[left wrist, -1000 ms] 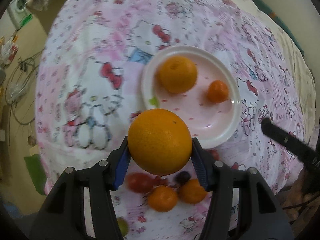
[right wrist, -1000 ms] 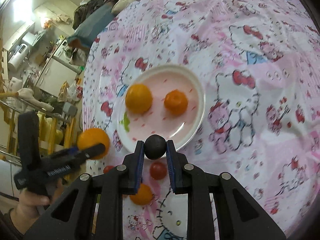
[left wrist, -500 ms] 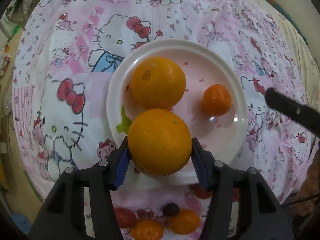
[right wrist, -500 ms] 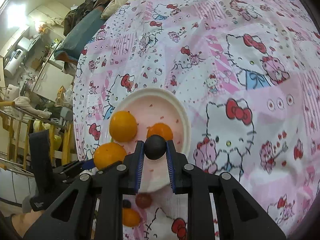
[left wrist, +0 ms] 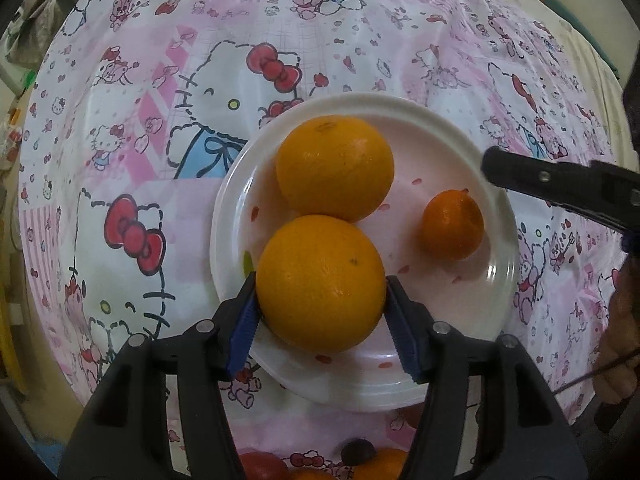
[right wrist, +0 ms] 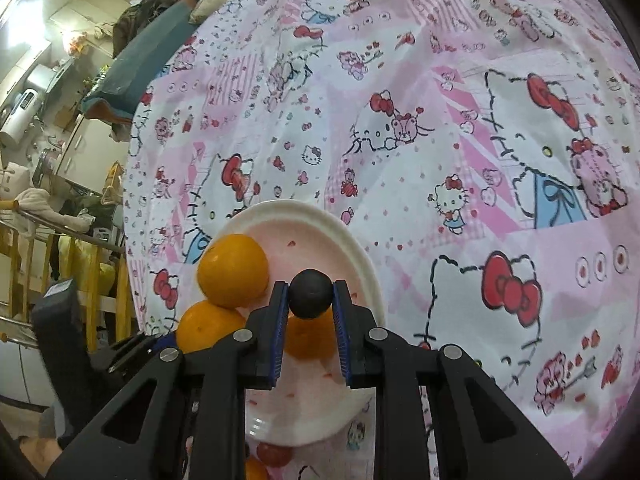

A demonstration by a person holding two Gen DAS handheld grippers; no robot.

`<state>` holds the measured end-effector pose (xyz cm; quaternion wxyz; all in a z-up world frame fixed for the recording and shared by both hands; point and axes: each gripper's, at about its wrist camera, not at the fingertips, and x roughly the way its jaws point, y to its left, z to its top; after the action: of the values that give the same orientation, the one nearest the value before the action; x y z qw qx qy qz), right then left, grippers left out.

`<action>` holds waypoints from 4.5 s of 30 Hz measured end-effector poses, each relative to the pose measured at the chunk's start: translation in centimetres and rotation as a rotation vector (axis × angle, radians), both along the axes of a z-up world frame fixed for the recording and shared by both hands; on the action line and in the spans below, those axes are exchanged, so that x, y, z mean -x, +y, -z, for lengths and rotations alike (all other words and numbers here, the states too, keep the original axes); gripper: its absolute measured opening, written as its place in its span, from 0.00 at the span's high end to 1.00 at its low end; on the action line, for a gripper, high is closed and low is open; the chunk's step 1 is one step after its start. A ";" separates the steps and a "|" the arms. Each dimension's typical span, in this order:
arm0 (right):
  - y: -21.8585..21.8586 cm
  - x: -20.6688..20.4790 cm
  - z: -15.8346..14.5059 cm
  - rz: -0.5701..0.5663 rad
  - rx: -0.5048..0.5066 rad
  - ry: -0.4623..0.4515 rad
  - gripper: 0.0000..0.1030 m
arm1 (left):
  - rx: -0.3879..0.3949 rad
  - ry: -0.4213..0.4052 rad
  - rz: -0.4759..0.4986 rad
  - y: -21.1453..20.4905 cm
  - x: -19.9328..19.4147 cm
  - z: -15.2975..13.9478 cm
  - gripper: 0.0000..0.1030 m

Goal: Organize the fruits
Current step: 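Release the orange onto the plate with the left tool while the right tool drops the grape there, then withdraw both open tools back toward the remaining fruit, then grasp a mandarin with the left tool while the right tool grasps a red cherry tomato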

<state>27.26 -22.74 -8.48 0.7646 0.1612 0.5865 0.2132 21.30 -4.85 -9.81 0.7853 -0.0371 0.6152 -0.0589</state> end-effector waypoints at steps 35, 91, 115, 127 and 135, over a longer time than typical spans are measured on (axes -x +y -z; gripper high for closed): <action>-1.9 2.3 -3.3 0.033 0.025 -0.081 0.44 | 0.008 -0.121 -0.062 1.9 1.1 -4.6 0.17; -2.9 15.1 -4.0 0.115 -0.054 -0.036 0.43 | 0.154 0.227 -0.158 3.7 13.0 1.8 0.62; 0.7 15.2 -0.5 0.031 0.022 0.038 0.43 | 0.199 -0.019 -0.197 6.4 13.5 -5.3 0.64; 5.0 14.3 2.7 -0.071 0.084 0.066 0.46 | 0.176 -0.020 -0.222 6.9 13.4 -5.3 0.64; 5.3 14.4 3.2 -0.100 0.118 0.065 0.70 | 0.162 -0.016 -0.212 6.4 13.3 -5.1 0.64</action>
<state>12.90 -17.42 -11.69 0.7418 0.0933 0.6297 0.2111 8.04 1.55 -4.75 0.7865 -0.1646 0.5947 -0.0253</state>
